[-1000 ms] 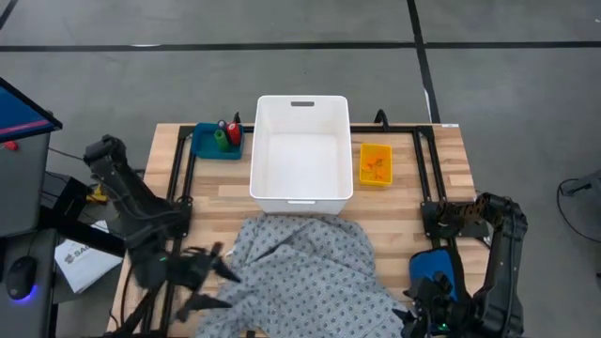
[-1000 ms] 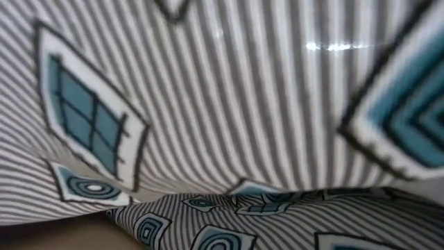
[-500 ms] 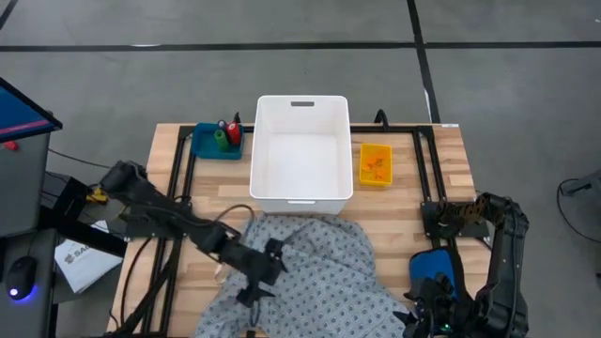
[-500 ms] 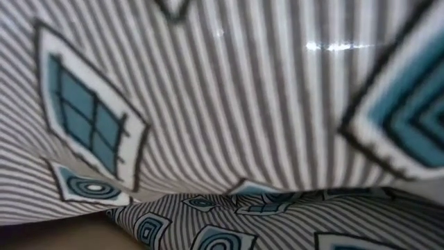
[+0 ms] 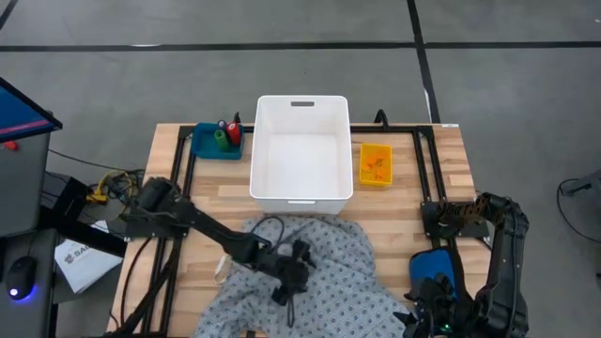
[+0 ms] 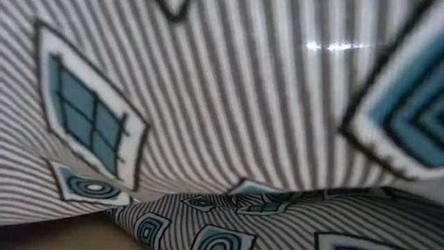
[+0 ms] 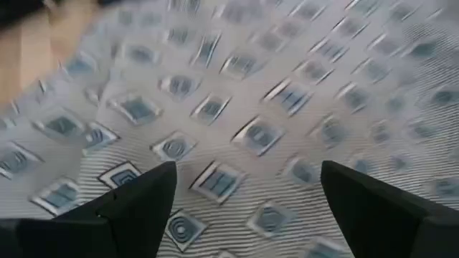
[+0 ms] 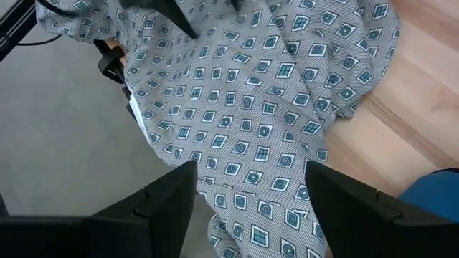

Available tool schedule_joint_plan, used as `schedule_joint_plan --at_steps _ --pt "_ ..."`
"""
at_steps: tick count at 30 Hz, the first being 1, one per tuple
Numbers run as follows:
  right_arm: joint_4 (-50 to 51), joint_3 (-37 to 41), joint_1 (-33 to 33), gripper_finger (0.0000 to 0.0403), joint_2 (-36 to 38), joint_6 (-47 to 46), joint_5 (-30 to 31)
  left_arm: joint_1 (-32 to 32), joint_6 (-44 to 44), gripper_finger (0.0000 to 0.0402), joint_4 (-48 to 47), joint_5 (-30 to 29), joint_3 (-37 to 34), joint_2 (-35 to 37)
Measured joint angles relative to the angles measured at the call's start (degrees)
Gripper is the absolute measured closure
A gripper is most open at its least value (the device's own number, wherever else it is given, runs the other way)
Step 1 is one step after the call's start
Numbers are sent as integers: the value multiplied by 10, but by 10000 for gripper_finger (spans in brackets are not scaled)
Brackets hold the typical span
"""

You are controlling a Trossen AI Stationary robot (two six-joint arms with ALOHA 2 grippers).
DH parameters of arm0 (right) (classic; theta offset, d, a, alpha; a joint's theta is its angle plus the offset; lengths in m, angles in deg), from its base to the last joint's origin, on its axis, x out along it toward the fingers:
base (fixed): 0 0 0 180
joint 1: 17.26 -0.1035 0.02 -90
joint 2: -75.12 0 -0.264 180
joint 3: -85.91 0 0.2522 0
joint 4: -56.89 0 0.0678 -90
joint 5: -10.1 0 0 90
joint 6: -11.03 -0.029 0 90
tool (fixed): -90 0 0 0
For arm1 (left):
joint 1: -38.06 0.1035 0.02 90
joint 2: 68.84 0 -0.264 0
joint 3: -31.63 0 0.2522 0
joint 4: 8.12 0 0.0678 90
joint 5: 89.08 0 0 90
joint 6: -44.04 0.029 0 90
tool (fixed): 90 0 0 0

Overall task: Pick & place medical supplies in basket/bin
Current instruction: Put the gray patient gown into the white bin

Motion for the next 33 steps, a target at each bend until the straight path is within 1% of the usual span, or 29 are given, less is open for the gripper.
schedule_joint_plan --at_steps 4,6,10,15,21,26,33 --pt "-2 0 1 147 0 -2 -6 15 -30 64 -8 14 -2 -46" --pt "-8 0 1 147 0 -2 -6 17 -43 64 6 19 -1 -72" --pt "-28 0 5 147 0 -1 -7 16 -54 61 25 12 2 -110" --pt "-66 0 19 147 0 8 -16 19 -107 61 41 15 2 -131" --pt "-104 0 44 147 0 42 -22 23 -190 73 42 32 1 -133" --pt "-127 0 66 147 0 74 -25 23 -225 109 42 36 1 -133" --pt "-133 0 78 147 0 85 -36 24 -238 193 36 35 1 -133"
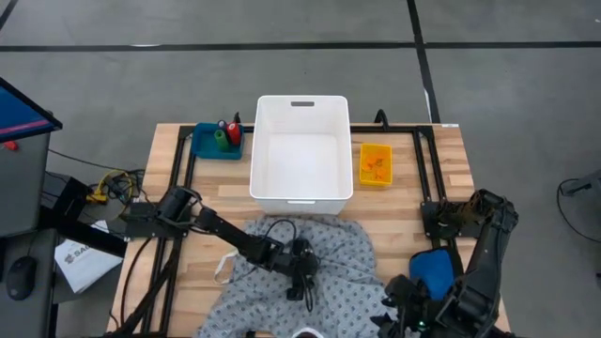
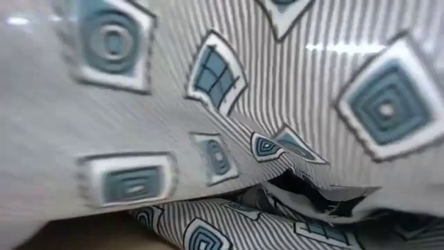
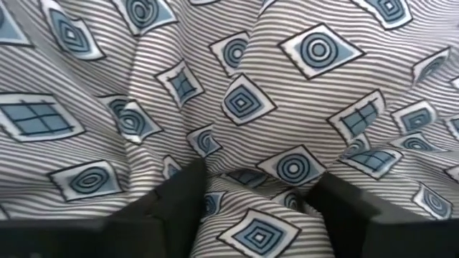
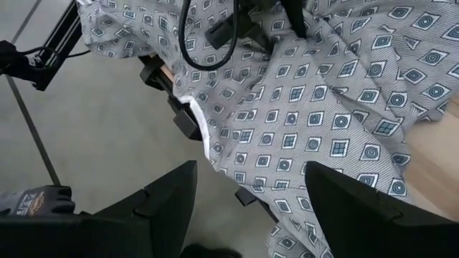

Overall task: Pick & place medical supplies in basket/bin
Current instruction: Put the gray patient gown into the white bin

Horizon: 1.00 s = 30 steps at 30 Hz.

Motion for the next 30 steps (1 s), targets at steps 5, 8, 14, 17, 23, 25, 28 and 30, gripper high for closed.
schedule_joint_plan --at_steps 5,8,14,17,23,25,28,30 --pt "-2 0 -1 147 0 -3 0 0 -1 263 -6 6 -1 0" --pt "-2 0 0 147 0 -3 0 -2 -2 318 -7 11 -1 0" --pt "-10 0 -1 147 0 -4 11 -20 19 384 -11 23 -3 15" --pt "-21 0 -1 147 0 0 43 -34 51 388 -29 30 -7 42" --pt "-25 0 -5 147 0 16 97 -50 104 390 -29 -17 -6 150" --pt "-25 0 -8 147 0 25 109 -49 117 390 -26 -29 -6 185" --pt "-24 0 -9 147 0 42 131 -44 144 390 -21 -50 -6 235" --pt "-14 0 -13 147 0 47 145 -35 162 390 4 -51 -5 260"
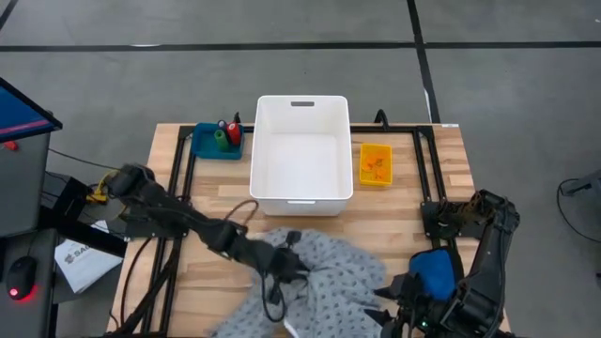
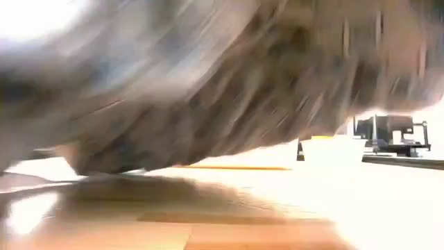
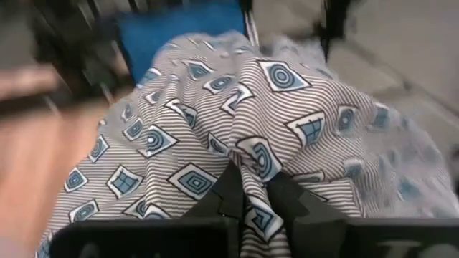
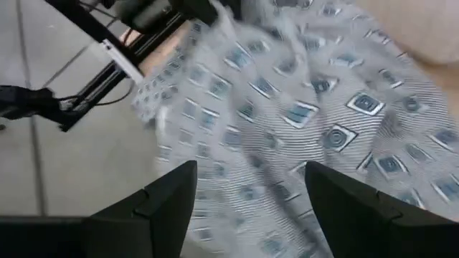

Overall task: Pick & place medical supplies in basket/bin
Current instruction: Put the gray patient gown into the white bin

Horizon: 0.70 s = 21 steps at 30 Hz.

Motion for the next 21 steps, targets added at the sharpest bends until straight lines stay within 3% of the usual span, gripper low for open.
schedule_joint_plan --at_steps 12,15,21 --pt "121 0 2 147 0 -20 72 48 22 390 362 -5 2 57" --pt "123 0 7 147 0 -6 74 40 20 390 349 -24 4 66" --pt "125 0 9 147 0 -2 74 -6 4 390 208 -77 -43 74"
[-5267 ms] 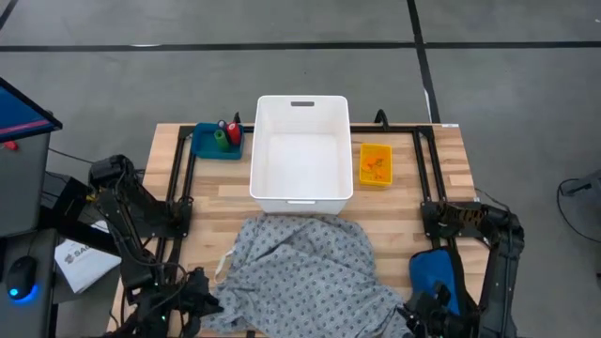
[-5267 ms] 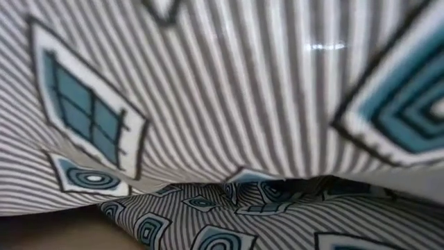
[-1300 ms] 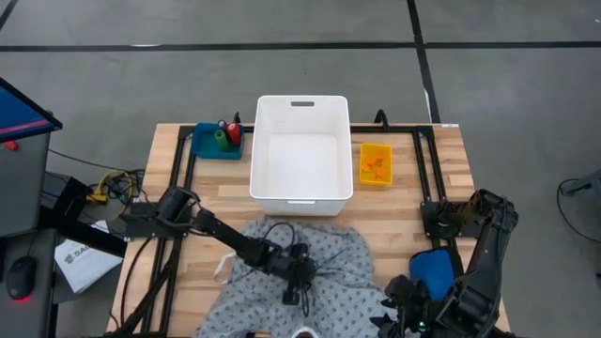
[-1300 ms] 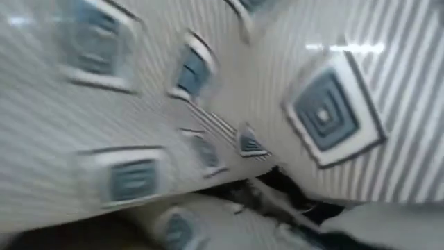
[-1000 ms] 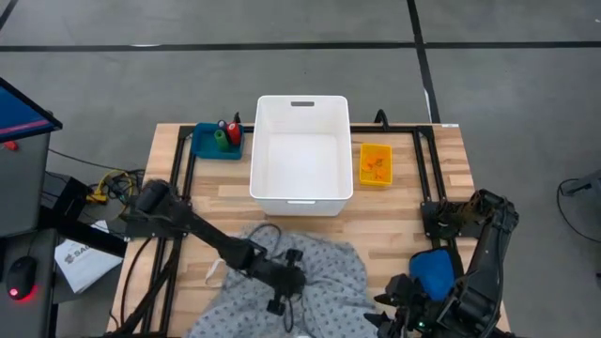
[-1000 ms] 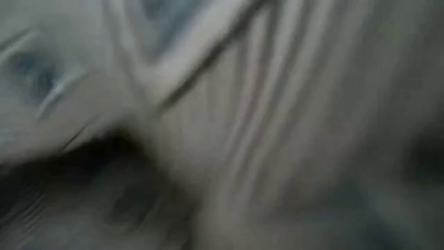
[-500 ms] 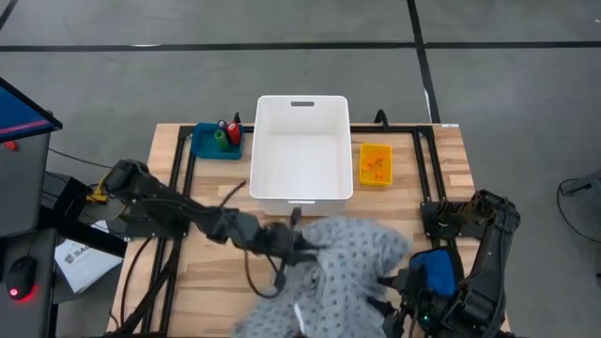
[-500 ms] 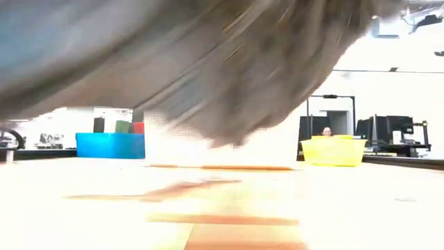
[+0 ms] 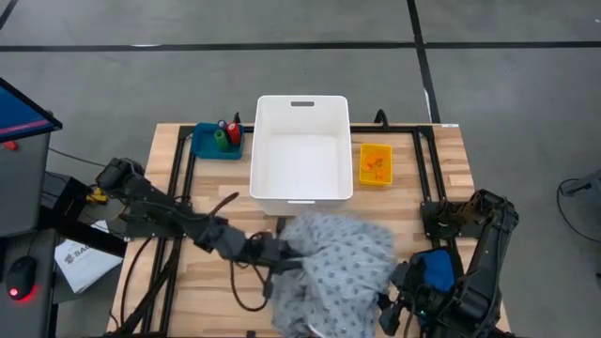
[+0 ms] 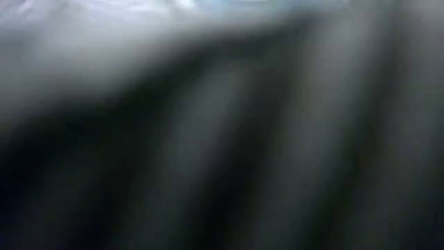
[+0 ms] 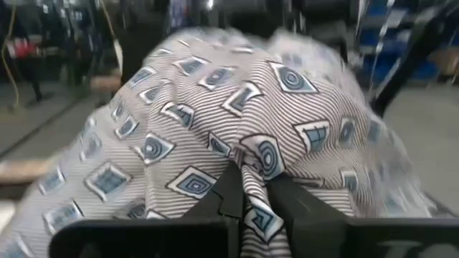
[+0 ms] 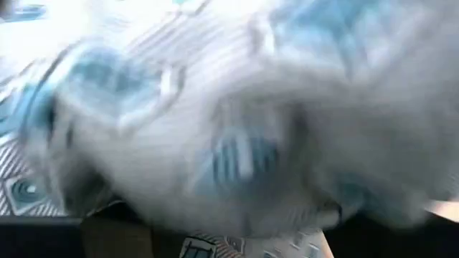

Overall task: Pick & place medical supplies in basket/bin
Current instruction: Put the gray patient gown into the white bin

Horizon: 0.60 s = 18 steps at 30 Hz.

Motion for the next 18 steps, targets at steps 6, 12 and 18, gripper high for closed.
schedule_joint_plan --at_steps 6,12,18 --pt "-3 0 0 147 0 2 -5 -42 -84 390 -61 -100 -120 64" --pt "-3 0 0 147 0 2 -7 -69 -196 390 -77 -167 -236 132" --pt "-12 0 0 147 0 2 -13 -119 -267 389 -160 -189 -281 186"
